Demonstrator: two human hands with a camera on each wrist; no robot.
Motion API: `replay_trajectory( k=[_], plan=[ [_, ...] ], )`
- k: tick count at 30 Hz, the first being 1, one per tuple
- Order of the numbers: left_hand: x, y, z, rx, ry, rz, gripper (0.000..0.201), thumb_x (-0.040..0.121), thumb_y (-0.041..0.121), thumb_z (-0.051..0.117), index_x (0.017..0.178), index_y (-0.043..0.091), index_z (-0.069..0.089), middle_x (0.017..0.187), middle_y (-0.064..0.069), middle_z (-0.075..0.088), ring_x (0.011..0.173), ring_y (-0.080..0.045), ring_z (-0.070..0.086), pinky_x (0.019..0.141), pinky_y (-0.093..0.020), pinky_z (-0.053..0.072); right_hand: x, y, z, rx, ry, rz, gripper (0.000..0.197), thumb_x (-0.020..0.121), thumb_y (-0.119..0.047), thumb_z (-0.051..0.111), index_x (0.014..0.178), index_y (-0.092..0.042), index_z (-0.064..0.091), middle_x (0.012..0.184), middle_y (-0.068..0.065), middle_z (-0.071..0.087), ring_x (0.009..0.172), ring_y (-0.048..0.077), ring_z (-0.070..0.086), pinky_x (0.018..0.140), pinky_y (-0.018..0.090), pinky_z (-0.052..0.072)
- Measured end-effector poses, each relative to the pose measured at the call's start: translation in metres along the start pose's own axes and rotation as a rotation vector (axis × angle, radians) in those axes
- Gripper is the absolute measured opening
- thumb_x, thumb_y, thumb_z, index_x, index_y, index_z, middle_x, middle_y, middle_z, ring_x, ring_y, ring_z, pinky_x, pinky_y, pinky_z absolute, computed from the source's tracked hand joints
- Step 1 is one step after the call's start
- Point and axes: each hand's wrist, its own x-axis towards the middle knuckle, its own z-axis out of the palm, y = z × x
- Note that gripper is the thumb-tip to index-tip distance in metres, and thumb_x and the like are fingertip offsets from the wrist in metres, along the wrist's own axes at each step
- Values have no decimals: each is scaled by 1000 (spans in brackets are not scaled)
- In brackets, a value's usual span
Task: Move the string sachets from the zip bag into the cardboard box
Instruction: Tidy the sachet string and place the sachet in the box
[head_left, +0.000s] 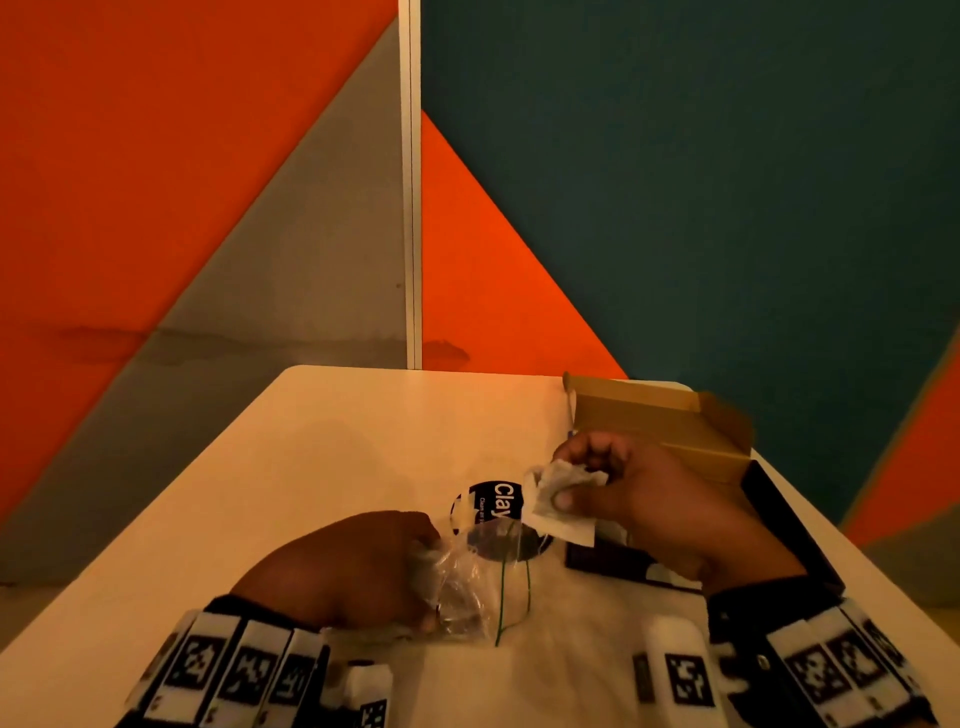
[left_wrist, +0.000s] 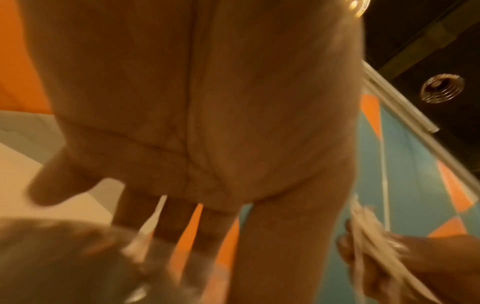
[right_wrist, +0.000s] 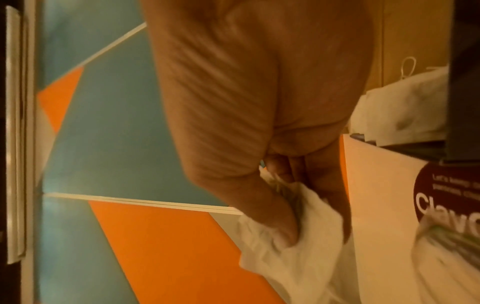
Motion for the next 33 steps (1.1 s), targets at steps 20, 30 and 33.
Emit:
replay_trajectory(
  k=[20,30,33],
  plan=[
    [-22,70,-7,-1051,600,191,14,86,16,73,75,15,66,76,-14,72,73,-31,71,76,-58,59,-10,-28,22,313,1,-106,60,63,-25,81,115,-6,57,107,12,74,96,33,73,72,40,61],
    [-23,68,-9,-1012,626,230,18,85,6,73,77,22,69,80,-3,74,72,-20,74,73,-48,62,-13,-35,26,-35,75,-130,16,97,-25,62,90,-27,77,88,-4,78,80,15,73,71,31,61],
    [-20,68,-7,-1114,646,236,14,82,6,76,87,18,70,85,-7,73,75,-28,74,72,-52,62,-11,-36,28,48,106,-122,13,95,-22,65,88,-22,76,85,1,79,74,13,73,65,26,56]
  ],
)
